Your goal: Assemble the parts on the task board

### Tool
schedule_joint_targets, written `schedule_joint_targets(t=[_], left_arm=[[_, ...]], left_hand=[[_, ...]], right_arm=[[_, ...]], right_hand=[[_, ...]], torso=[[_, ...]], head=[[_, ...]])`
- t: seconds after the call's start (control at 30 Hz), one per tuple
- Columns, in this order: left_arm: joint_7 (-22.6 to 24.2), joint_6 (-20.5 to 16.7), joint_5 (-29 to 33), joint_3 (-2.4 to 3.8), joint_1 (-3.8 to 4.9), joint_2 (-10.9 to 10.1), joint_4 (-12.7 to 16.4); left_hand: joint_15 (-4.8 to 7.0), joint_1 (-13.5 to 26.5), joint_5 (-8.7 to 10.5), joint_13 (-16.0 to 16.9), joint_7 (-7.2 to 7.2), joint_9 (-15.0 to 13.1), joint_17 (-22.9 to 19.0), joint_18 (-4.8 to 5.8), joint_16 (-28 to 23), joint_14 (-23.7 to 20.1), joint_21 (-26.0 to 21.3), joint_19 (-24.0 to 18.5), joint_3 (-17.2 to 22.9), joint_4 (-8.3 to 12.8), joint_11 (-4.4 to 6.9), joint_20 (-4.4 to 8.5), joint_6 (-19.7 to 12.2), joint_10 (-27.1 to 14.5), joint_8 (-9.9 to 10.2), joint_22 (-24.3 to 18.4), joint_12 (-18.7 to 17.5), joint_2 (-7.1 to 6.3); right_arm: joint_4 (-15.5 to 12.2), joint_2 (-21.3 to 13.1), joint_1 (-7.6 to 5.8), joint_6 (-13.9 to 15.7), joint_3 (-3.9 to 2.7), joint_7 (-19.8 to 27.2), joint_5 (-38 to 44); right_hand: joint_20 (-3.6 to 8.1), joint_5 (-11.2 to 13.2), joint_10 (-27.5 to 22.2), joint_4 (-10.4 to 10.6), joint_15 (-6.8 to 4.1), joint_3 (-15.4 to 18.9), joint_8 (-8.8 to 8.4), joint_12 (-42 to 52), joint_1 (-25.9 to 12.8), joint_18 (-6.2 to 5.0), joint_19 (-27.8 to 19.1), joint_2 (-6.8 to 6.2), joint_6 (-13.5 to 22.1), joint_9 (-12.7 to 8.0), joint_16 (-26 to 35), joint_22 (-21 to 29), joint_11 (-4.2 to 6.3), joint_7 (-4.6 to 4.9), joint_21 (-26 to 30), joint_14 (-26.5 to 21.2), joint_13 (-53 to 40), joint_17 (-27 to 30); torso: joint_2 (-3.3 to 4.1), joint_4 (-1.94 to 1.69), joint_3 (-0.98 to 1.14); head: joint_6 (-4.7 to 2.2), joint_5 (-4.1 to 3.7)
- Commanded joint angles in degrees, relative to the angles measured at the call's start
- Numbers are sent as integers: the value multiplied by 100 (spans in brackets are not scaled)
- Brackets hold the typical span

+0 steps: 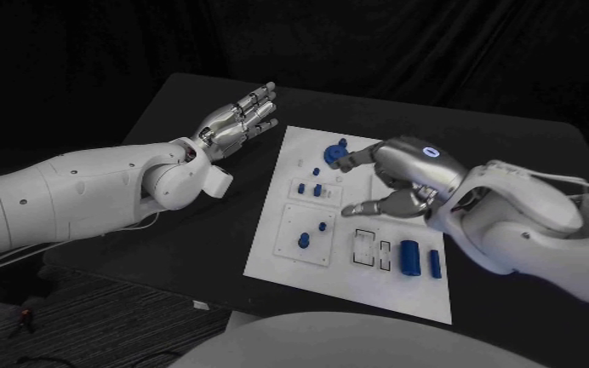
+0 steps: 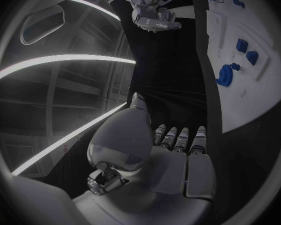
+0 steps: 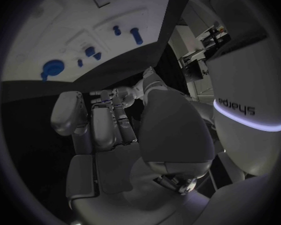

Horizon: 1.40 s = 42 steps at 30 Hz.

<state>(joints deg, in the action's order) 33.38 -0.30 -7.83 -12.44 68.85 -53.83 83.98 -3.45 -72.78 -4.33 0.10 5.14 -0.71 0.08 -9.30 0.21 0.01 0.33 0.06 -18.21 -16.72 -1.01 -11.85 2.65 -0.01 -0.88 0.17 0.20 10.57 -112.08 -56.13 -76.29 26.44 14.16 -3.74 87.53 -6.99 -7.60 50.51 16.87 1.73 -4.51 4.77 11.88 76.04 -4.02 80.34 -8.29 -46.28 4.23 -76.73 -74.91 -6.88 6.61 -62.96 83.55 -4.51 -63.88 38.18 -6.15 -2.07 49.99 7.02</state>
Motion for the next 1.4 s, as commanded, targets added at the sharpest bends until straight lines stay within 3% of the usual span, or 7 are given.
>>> schedule_joint_targets(t=[0.03, 0.27, 0.4, 0.53, 0.67, 1.0, 1.4], left_arm=[[318, -216, 18, 5, -6, -21, 28], [527, -499, 18, 5, -6, -17, 55], [865, -899, -283, 5, -8, -21, 67], [1189, -1329, -897, 5, -10, -48, 89], [1301, -1451, -1190, 5, -12, -44, 97], [1298, -1404, -1366, 5, -27, -37, 83], [1238, -1258, -1381, 5, -49, -40, 61]], left_hand=[[62, 148, 165, -10, 75, 18, -8, -91, -21, -1, -29, -1, 25, -6, 40, 58, -51, 1, 21, -13, -20, -229], [142, 220, 162, -10, 168, 28, -8, -90, -21, -1, -33, -6, 201, -3, 132, 152, -100, 1, 43, -17, -20, -265], [421, 263, 154, -10, 174, 26, -8, -93, -21, -1, -33, -6, 295, -7, 346, 363, -76, 1, 43, -17, -20, -292], [841, 199, 119, -10, 94, 12, -8, -91, -21, -1, -33, -6, 600, -14, 690, 698, 23, 1, 30, -17, -20, -609], [839, 212, 73, -10, 71, 10, -8, -94, -21, -1, -33, -6, 725, -14, 672, 766, 43, 1, 30, -17, -20, -626], [642, 163, -62, -10, -10, 6, -8, -101, -21, -1, -33, -6, 780, -7, 585, 703, 67, 1, 25, -17, -20, -551], [543, 56, -460, -10, -190, -10, -8, -103, -21, -1, -33, -6, 725, -2, 464, 624, 166, 1, 8, -17, -20, -340]], right_arm=[[-98, -325, -281, 273, 0, -71, -1653], [86, -946, -579, -624, 3, -1326, -2390], [215, -1091, -517, -1089, 4, -1915, -2399], [314, -1146, -415, -1318, 5, -2292, -2145], [363, -1155, -360, -1839, 5, -2803, -1935], [227, -1186, -291, -2859, 6, -3539, -1731], [-165, -1314, -75, -2852, 6, -3628, -1537]], right_hand=[[-68, -190, 43, -37, 22, -148, 55, 180, 69, -144, -109, 292, -204, 19, 145, -770, -11, 153, 257, -124, -12, 259], [172, -1036, 1277, -105, -284, -230, 369, 1649, 236, -221, -236, 497, -829, 125, 421, -692, 388, 97, 590, -256, -691, 761], [315, -927, 816, -65, -405, -121, 570, 3749, 47, -211, -139, 431, -1277, 281, 417, -711, 506, -42, 537, -159, -2357, 780], [397, -720, 2700, -72, -517, 34, 749, 6657, -201, -118, 67, 411, -1532, 504, -179, -828, 659, -196, 71, 150, -6356, -250], [473, -510, 3564, -35, -588, 252, 970, 7522, -832, -58, 207, 459, -1640, 792, -780, -909, 743, -296, -295, 408, -7928, -1408], [789, -152, 3949, -4, -931, -24, 2706, 7812, -2111, 191, 627, 258, -1551, 3324, -1062, -1237, 1078, -700, -1750, 527, -8549, -1980], [770, -255, 3949, -18, -888, -83, 2280, 7812, -2271, 181, 586, 336, -1376, 3481, -1049, -1218, 1031, -632, -1744, 521, -8549, -1945]], torso=[[-3, 8, 2], [-33, 18, -29], [-30, 26, -18], [-34, 21, -26], [-31, 25, -21], [-32, 21, -28], [-30, 25, -28]], head=[[1, -75], [1, -288], [1, -381], [1, -492], [1, -594], [1, -900], [1, -1282]])
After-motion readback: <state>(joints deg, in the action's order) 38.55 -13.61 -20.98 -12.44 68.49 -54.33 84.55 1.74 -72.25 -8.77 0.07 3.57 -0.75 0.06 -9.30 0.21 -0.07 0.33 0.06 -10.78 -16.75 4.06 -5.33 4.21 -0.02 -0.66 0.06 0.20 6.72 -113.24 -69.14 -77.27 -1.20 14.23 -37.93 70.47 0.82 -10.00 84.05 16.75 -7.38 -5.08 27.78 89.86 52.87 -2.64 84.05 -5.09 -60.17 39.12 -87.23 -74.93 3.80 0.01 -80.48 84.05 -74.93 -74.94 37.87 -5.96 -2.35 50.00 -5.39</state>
